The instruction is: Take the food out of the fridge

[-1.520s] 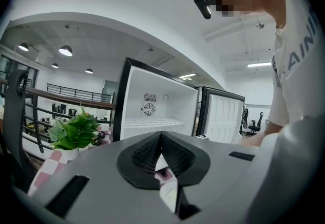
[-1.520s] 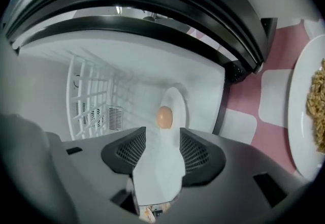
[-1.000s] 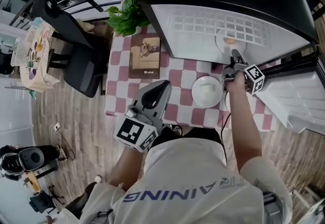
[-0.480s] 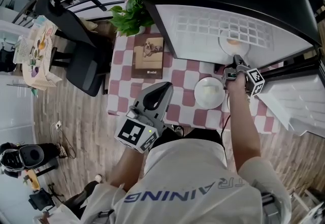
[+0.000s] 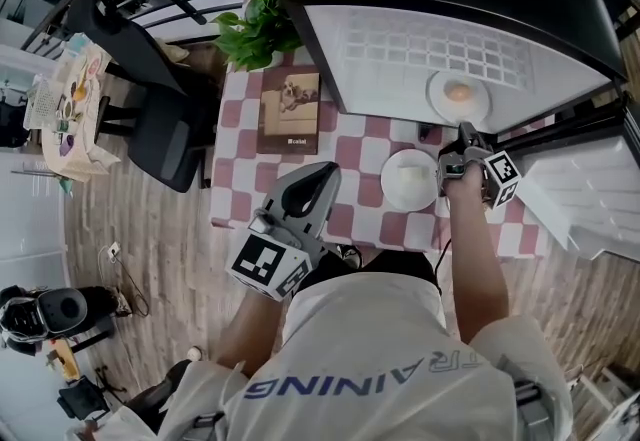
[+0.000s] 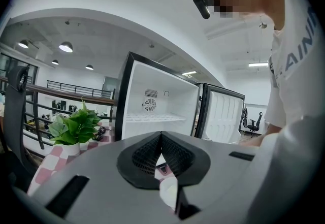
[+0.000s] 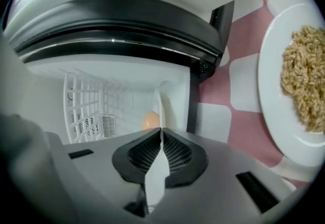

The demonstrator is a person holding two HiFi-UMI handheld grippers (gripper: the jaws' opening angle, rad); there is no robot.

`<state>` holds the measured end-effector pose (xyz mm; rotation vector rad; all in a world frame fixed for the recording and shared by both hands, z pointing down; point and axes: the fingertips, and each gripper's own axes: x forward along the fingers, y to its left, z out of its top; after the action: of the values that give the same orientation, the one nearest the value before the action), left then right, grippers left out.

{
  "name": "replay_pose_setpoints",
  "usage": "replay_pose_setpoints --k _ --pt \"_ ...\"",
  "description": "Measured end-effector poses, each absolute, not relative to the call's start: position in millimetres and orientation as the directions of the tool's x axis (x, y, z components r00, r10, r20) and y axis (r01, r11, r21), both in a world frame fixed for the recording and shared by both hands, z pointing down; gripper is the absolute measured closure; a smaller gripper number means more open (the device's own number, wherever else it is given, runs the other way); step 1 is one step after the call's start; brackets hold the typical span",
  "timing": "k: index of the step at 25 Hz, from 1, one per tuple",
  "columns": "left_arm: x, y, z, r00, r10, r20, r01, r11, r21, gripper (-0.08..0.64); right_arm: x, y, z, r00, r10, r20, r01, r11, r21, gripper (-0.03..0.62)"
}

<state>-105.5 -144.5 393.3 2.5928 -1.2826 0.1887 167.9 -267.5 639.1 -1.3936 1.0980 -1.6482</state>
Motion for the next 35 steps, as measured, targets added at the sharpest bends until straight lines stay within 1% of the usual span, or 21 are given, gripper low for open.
replay_pose_setpoints --k 4,9,11,12,15,16,19,24,28,35 --pt "-103.2 -141.7 394.8 0.613 -0.756 0.227 -0.790 -0.592 0.159 0.552 167.3 -251.4 650.7 -0.188 -0.889 0.416 -0.023 -0.420 -0.907 0.558" --pt "-101.5 -138.0 396.0 0.615 -0.752 0.238 -0.788 -0.595 0.155 0.552 166.0 -254.1 655.5 -0.200 -0.893 0.404 -0.023 -0.407 -0.913 0.555" --pt "-102.0 -137.0 396.6 0.612 -0.753 0.241 -0.790 -0.593 0.154 0.552 164.0 -257.4 658.4 -0.206 -0.894 0.398 -0.014 -0.404 -0.915 0.525" --pt "-102.0 -136.5 396.8 0.612 -0.753 0.243 -0.791 -0.593 0.154 0.552 163.3 -259.3 659.9 -0.208 -0.897 0.390 0.005 -0.400 -0.917 0.522" --pt "-101.7 -134.9 396.8 0.610 -0.754 0.245 -0.792 -0.591 0.153 0.552 166.0 -263.3 663.1 -0.198 -0.912 0.360 0.070 -0.380 -0.922 0.525" --pt "-102.1 -134.2 396.7 0.609 -0.755 0.245 -0.793 -0.590 0.153 0.552 167.3 -263.6 662.6 -0.194 -0.916 0.352 0.078 -0.372 -0.925 0.542" --pt "-105.1 -133.5 395.6 0.601 -0.761 0.243 -0.799 -0.582 0.152 0.552 167.3 -265.8 654.1 -0.191 -0.928 0.320 0.069 -0.338 -0.939 0.560" --pt "-106.9 -132.7 393.6 0.599 -0.764 0.237 -0.800 -0.580 0.153 0.552 165.2 -264.0 644.7 -0.192 -0.937 0.291 0.091 -0.313 -0.946 0.560" --pt "-107.1 -131.6 392.3 0.602 -0.765 0.229 -0.798 -0.583 0.152 0.552 161.8 -262.8 625.8 -0.210 -0.948 0.241 0.052 -0.257 -0.965 0.560" --pt "-118.1 -123.7 399.3 0.583 -0.777 0.237 -0.813 -0.557 0.169 0.552 136.9 -240.5 594.5 -0.315 -0.927 0.205 -0.001 -0.215 -0.977 0.560"
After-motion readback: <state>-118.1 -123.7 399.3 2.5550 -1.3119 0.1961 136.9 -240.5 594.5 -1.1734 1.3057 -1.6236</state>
